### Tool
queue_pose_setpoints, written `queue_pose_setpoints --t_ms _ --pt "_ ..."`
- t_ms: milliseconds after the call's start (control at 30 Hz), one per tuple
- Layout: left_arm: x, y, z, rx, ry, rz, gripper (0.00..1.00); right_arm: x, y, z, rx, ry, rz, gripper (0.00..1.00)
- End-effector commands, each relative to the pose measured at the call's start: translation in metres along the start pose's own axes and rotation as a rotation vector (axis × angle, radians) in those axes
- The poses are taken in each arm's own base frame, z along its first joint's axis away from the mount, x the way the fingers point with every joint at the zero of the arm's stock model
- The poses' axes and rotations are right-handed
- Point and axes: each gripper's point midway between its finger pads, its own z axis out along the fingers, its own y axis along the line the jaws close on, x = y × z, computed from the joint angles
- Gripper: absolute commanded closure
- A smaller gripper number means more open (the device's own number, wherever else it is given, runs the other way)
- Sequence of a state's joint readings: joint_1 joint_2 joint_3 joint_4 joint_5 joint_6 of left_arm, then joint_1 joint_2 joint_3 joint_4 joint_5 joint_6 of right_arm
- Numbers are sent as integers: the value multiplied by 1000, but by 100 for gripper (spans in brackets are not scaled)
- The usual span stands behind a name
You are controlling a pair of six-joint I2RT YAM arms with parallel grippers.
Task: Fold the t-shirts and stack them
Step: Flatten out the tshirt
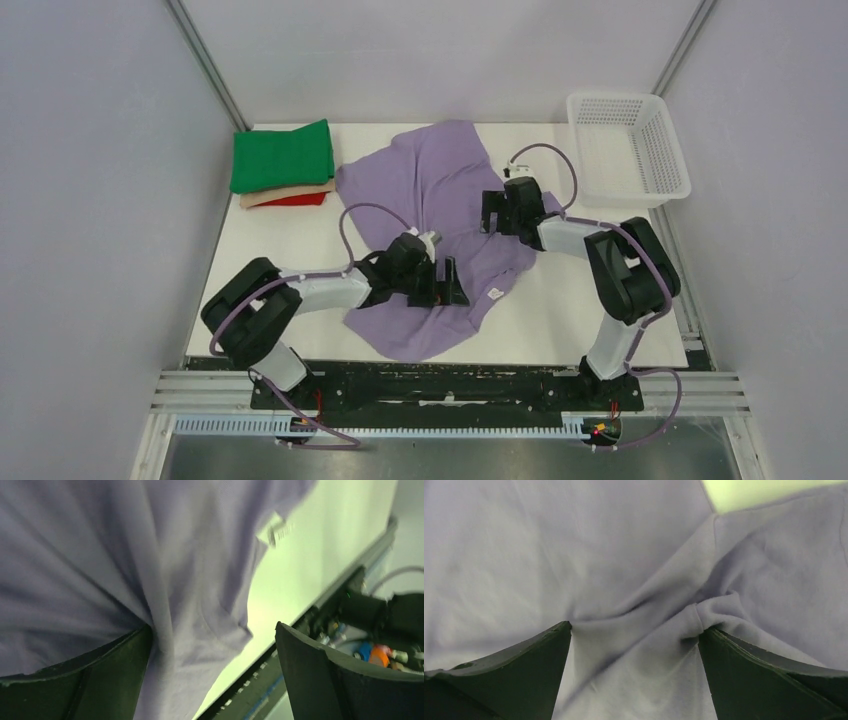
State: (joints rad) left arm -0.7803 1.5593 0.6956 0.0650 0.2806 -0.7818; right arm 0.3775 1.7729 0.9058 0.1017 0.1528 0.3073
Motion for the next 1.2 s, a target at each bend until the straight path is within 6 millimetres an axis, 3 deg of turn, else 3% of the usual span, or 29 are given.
queue_pose_setpoints --t_ms 0,167,267,367,433,567,700,833,933,1067,1167 --pt "54 -33 25 124 208 -17 0 -18 33 32 -124 6 -35 2" --pt "36 -84 68 201 166 24 0 -53 60 63 -214 -31 -130 2" --pt "13 -125 84 289 119 42 0 -75 68 75 -233 -56 -196 2" --pt "0 -154 85 348 102 59 0 -104 48 73 -142 -63 -264 2" --pt "-9 -156 75 319 62 87 0 -126 27 57 -88 -100 -255 2" --pt "-31 -130 42 135 -73 165 0 -164 4 4 -58 -208 -215 2" --pt "-64 -78 -10 -174 -264 212 0 -166 10 -38 -112 -248 -205 2" --pt "-109 -34 -58 -348 -420 111 0 -122 18 -64 -198 -173 -148 2" --pt "-147 -2 -70 -369 -483 5 0 -75 31 -79 -237 -121 -135 2" --pt "-186 46 -55 -392 -421 -108 0 -29 38 -94 -233 -77 -124 2" --pt "-212 71 -34 -384 -373 -159 0 -8 35 -95 -238 -73 -101 2"
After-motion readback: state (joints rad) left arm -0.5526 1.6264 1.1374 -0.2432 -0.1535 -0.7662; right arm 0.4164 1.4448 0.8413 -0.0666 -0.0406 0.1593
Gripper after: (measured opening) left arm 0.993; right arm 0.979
